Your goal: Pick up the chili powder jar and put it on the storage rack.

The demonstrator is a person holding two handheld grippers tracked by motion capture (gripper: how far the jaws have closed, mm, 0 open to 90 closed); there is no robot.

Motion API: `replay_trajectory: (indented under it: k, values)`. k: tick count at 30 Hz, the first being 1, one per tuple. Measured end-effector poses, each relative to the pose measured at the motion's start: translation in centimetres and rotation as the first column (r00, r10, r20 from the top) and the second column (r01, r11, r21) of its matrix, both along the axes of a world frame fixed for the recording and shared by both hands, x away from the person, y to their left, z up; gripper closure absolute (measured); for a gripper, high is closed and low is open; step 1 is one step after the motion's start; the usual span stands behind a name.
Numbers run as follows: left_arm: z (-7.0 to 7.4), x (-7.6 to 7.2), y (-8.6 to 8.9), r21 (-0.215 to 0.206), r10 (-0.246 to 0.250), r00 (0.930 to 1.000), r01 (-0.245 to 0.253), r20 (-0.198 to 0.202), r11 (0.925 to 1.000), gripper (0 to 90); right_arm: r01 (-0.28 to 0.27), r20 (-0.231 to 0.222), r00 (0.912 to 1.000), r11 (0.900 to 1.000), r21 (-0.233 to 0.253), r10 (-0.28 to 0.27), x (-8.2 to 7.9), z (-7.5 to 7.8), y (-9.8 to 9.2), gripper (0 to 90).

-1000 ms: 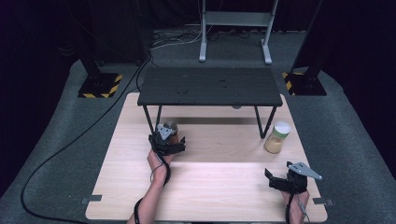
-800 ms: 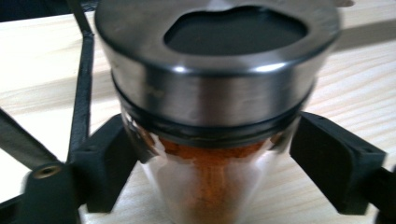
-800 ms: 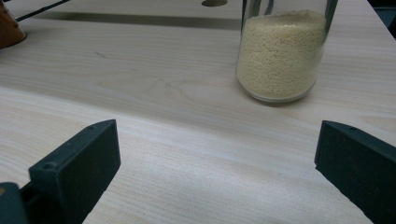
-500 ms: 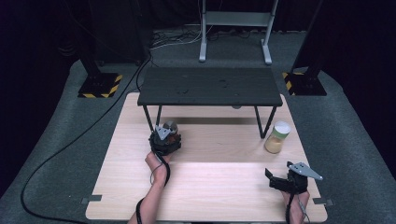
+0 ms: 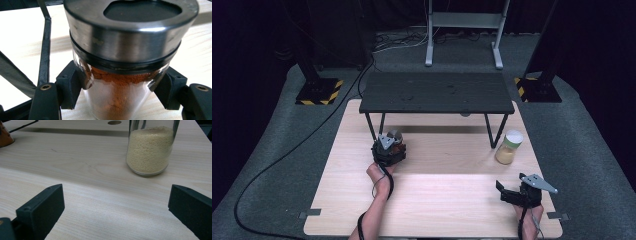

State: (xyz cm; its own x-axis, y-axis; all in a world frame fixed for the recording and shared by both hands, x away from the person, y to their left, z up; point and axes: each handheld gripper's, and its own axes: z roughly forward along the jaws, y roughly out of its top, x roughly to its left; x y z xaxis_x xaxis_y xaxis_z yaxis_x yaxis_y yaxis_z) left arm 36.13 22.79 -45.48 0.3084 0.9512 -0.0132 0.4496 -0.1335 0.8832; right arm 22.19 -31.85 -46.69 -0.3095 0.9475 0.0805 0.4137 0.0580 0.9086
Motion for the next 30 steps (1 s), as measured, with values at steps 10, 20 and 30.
replay_trajectory:
  k: [10, 20, 30]
  values:
    - [0.2, -0.6, 0.0, 0.003, -0.019, 0.9997, 0.019, 0.014, 0.9998, 31.3, -0.001, 0.001, 1.0, 1.0, -0.001, 0.001, 0.0, 0.0, 0.0, 0.0]
    - [1.3, -1.4, 0.3, -0.003, -0.043, 0.9982, 0.043, 0.043, 0.9991, 31.3, -0.005, -0.001, 1.0, 1.0, -0.01, 0.005, 0.0, 0.1, 0.1, 0.0]
    - [2.9, -2.4, 0.7, -0.003, -0.082, 0.9945, 0.082, 0.065, 0.9966, 31.3, -0.004, -0.004, 1.0, 1.0, -0.014, 0.004, 0.1, 0.1, 0.2, 0.0]
